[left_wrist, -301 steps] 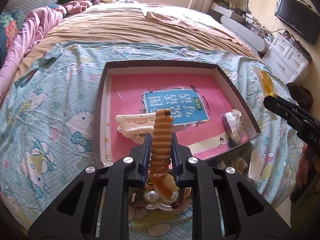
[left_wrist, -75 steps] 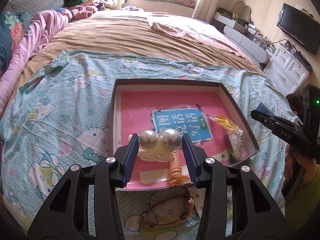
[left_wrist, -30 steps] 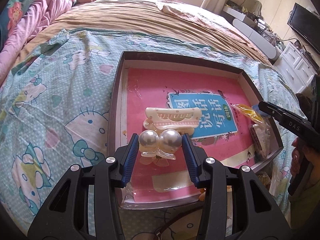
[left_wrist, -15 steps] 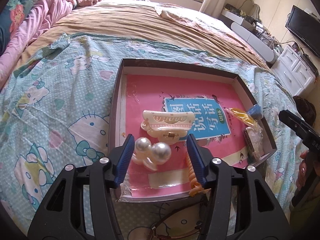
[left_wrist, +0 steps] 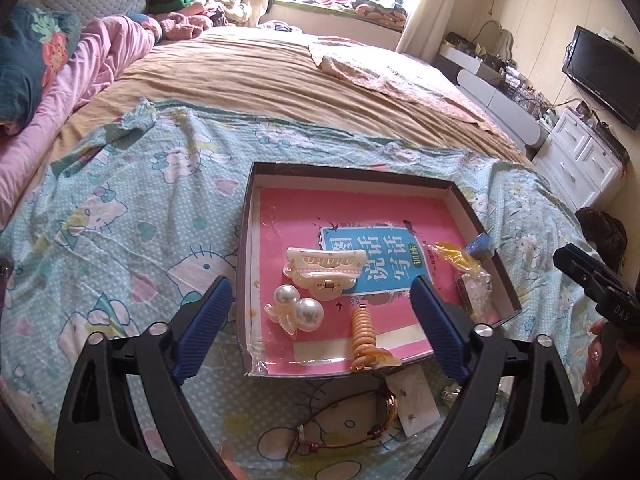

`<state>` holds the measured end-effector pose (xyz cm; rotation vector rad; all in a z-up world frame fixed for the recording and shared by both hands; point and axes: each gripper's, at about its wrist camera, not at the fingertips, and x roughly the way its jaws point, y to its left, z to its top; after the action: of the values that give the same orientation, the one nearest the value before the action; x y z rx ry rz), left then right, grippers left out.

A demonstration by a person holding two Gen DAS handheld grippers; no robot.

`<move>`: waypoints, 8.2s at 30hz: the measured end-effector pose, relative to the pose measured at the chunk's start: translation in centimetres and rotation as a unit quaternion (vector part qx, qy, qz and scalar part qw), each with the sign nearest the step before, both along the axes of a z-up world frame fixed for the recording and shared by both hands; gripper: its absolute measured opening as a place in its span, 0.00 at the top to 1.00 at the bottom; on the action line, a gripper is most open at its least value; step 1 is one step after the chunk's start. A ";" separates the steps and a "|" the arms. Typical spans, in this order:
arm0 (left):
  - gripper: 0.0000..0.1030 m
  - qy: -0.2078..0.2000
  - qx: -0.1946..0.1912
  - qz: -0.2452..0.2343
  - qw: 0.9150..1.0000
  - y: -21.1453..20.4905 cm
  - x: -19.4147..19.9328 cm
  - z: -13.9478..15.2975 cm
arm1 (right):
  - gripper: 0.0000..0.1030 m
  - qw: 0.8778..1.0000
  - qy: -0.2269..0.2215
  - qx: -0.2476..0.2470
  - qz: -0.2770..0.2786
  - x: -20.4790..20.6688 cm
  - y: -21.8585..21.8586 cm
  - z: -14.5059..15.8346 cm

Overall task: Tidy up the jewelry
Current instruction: 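Withdraw both open tools from the tray toward the brown watch, then lower the left tool onto the brown leather watch strap and close, then lift the watch with the left tool while the right tool grasps the clear bag, then carry the watch and clear bag into the tray and open both tools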

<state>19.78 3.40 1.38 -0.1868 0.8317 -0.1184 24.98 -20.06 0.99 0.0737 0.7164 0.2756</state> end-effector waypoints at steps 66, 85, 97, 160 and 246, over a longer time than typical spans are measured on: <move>0.09 0.090 0.003 0.021 0.996 1.4 -7.5 -7.4 | 0.07 0.981 0.066 -0.114 0.145 -6.7 6.8 -7.3; 0.54 0.115 -0.001 -0.009 0.993 -1.0 -5.1 -8.6 | 0.07 0.973 0.083 -0.139 0.163 -5.1 8.1 -9.3; 0.87 0.098 0.050 -0.037 0.993 -2.7 -5.5 -8.8 | 0.07 0.969 0.098 -0.148 0.173 -3.7 8.9 -10.7; 0.93 0.130 -0.046 -0.110 0.984 -5.5 -7.6 -8.7 | 0.35 0.984 0.055 -0.030 0.165 -6.0 5.2 -4.6; 0.68 0.046 0.026 -0.041 0.998 -3.3 5.4 -4.3 | 0.12 0.998 0.035 -0.026 0.048 1.9 2.4 -4.1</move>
<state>25.15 0.15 -2.93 -0.1108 0.9332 -0.1659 26.89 -17.66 -3.08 -0.0006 0.7973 0.3466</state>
